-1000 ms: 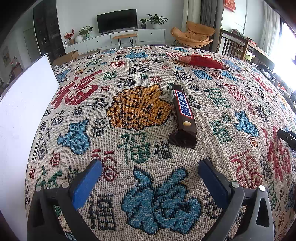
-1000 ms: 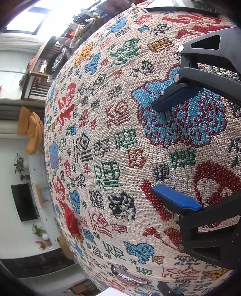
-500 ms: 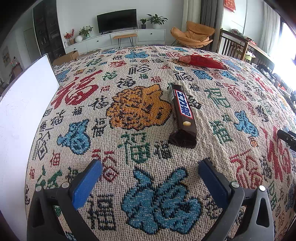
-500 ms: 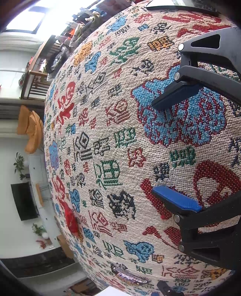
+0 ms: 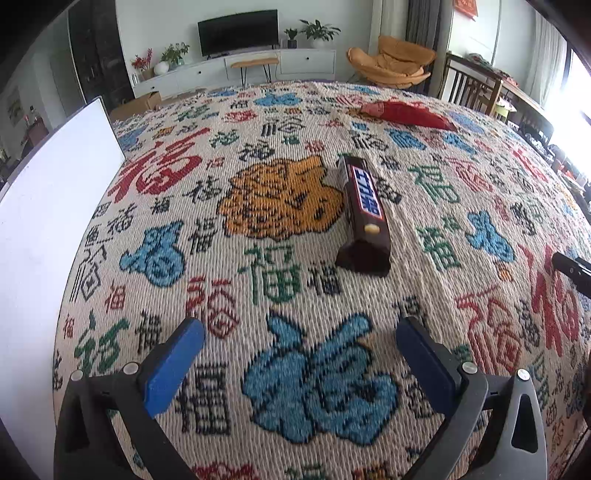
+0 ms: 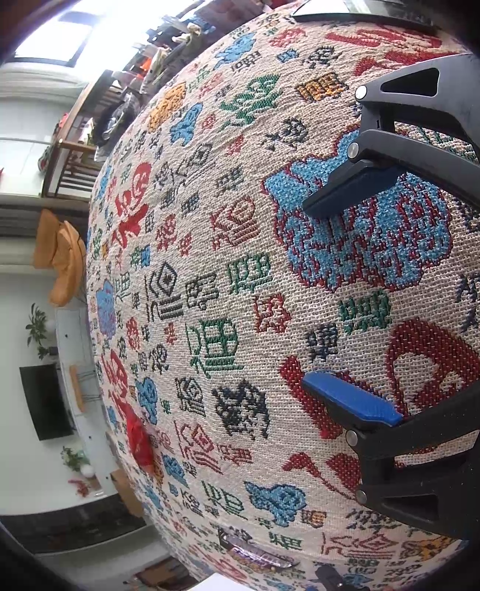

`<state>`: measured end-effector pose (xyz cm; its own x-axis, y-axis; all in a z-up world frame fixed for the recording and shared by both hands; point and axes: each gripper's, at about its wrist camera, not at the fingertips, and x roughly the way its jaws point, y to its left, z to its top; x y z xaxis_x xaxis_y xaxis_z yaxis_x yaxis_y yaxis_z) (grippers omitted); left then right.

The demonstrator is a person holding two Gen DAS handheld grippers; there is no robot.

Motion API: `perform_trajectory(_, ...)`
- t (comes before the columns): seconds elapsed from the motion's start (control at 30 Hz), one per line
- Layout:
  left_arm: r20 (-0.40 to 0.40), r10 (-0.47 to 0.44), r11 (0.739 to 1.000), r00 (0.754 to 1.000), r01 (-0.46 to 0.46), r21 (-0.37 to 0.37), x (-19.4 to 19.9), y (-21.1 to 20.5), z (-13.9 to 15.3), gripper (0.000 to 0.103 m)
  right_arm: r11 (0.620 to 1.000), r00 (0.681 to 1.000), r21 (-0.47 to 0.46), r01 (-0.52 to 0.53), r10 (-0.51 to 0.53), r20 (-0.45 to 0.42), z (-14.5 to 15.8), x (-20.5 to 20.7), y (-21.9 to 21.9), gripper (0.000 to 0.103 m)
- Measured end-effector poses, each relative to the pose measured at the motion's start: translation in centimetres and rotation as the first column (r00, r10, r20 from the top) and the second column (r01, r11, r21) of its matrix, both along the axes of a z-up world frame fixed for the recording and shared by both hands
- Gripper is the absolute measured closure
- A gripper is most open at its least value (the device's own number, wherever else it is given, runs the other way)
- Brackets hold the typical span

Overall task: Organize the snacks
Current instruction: 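Lower the left tool and close it on the brown Snickers bar, then hold the Snickers bar in the left tool while the right tool grasps the red wrapped snack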

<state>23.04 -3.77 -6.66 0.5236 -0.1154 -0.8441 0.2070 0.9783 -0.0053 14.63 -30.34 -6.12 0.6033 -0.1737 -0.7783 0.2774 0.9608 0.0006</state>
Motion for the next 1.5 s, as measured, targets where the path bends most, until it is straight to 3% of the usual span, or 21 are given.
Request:
perform_trajectory(0.1, -0.101, -0.024, 0.999, 0.995, 0.028, 0.029, 0.8, -0.1, 0.8, 0.002, 1.000, 1.000, 0.000, 0.000, 0.000, 0.000, 0.0, 0.0, 0.0, 0.014)
perform_trajectory(0.23, 0.026, -0.058, 0.998, 0.998, 0.059, -0.036, 1.9, 0.4, 4.3, 0.005, 1.000, 1.000, -0.001, 0.000, 0.000, 0.000, 0.0, 0.1, 0.1, 0.014)
perform_trajectory(0.33, -0.023, -0.105, 0.993, 0.994, 0.104, -0.053, 4.3, -0.6, 4.8, 0.005, 1.000, 1.000, -0.001, 0.002, -0.002, -0.001, 0.0, 0.1, 0.1, 0.013)
perform_trajectory(0.43, -0.082, -0.161, 0.987, 0.984, 0.162, 0.005, 6.5, -2.9, 3.2, 0.008, 1.000, 1.000, -0.001, 0.003, -0.003, -0.002, 0.0, 0.2, 0.0, 0.013)
perform_trajectory(0.47, -0.083, -0.172, 0.984, 0.982, 0.175, 0.030, 7.0, -3.6, 2.7, 0.012, 1.000, 1.000, -0.001, 0.003, -0.003, -0.002, 0.0, 0.2, 0.0, 0.013)
perform_trajectory(0.5, -0.080, -0.177, 0.982, 0.981, 0.182, 0.052, 7.6, -4.2, 2.2, 0.025, 1.000, 1.000, -0.001, 0.003, -0.003, -0.002, 0.0, 0.2, 0.0, 0.013)
perform_trajectory(0.53, -0.085, -0.174, 0.982, 0.981, 0.179, 0.055, 8.1, -4.7, 1.8, 0.047, 1.000, 1.000, -0.001, 0.002, -0.002, -0.002, 0.0, 0.2, 0.1, 0.013)
perform_trajectory(0.63, -0.067, -0.142, 0.990, 0.988, 0.141, -0.023, 8.9, -4.4, 1.9, 0.086, 1.000, 1.000, -0.001, 0.002, -0.002, -0.002, 0.0, 0.2, 0.0, 0.013)
perform_trajectory(0.7, -0.067, -0.109, 0.992, 0.992, 0.105, -0.068, 8.8, -3.6, 2.0, 0.087, 1.000, 1.000, -0.001, 0.002, -0.002, -0.002, 0.0, 0.2, 0.0, 0.013)
perform_trajectory(0.8, -0.049, -0.074, 0.995, 0.996, 0.071, -0.064, 6.8, -1.8, 2.6, 0.087, 1.000, 1.000, -0.001, 0.002, -0.002, -0.002, 0.0, 0.2, 0.0, 0.013)
perform_trajectory(1.0, -0.055, 0.016, 0.997, 0.998, -0.020, -0.077, 1.5, 5.0, 3.3, 0.087, 1.000, 1.000, -0.001, 0.002, -0.002, -0.002, 0.0, 0.1, 0.0, 0.013)
perform_trajectory(1.17, -0.050, 0.064, 0.996, 0.997, -0.067, -0.052, 0.3, 6.6, 1.5, 0.083, 1.000, 1.000, -0.001, 0.002, -0.002, -0.002, 0.0, 0.2, 0.0, 0.013)
perform_trajectory(1.2, -0.004, 0.064, 0.997, 0.998, -0.064, -0.054, 0.1, 6.5, 1.5, 0.073, 1.000, 1.000, -0.001, 0.002, -0.002, -0.002, 0.0, 0.2, 0.0, 0.013)
perform_trajectory(1.23, 0.014, 0.060, 0.998, 0.998, -0.059, -0.033, 0.1, 6.2, 1.3, 0.047, 1.000, 1.000, -0.001, 0.002, -0.002, -0.002, 0.0, 0.1, 0.0, 0.013)
perform_trajectory(1.3, 0.059, 0.051, 0.998, 0.997, -0.053, 0.039, 0.1, 5.4, 0.8, 0.021, 1.000, 1.000, 0.000, 0.002, -0.002, -0.001, 0.0, 0.1, 0.0, 0.013)
perform_trajectory(1.37, 0.119, 0.061, 0.992, 0.991, -0.073, 0.102, 0.1, 4.9, 0.6, 0.010, 1.000, 1.000, 0.000, 0.002, -0.002, -0.001, 0.0, 0.1, 0.0, 0.013)
perform_trajectory(1.5, 0.073, 0.117, 0.992, 0.990, -0.120, 0.035, 1.0, 6.5, 0.2, 0.000, 1.000, 1.000, -0.001, 0.002, -0.002, -0.002, 0.0, 0.2, 0.0, 0.013)
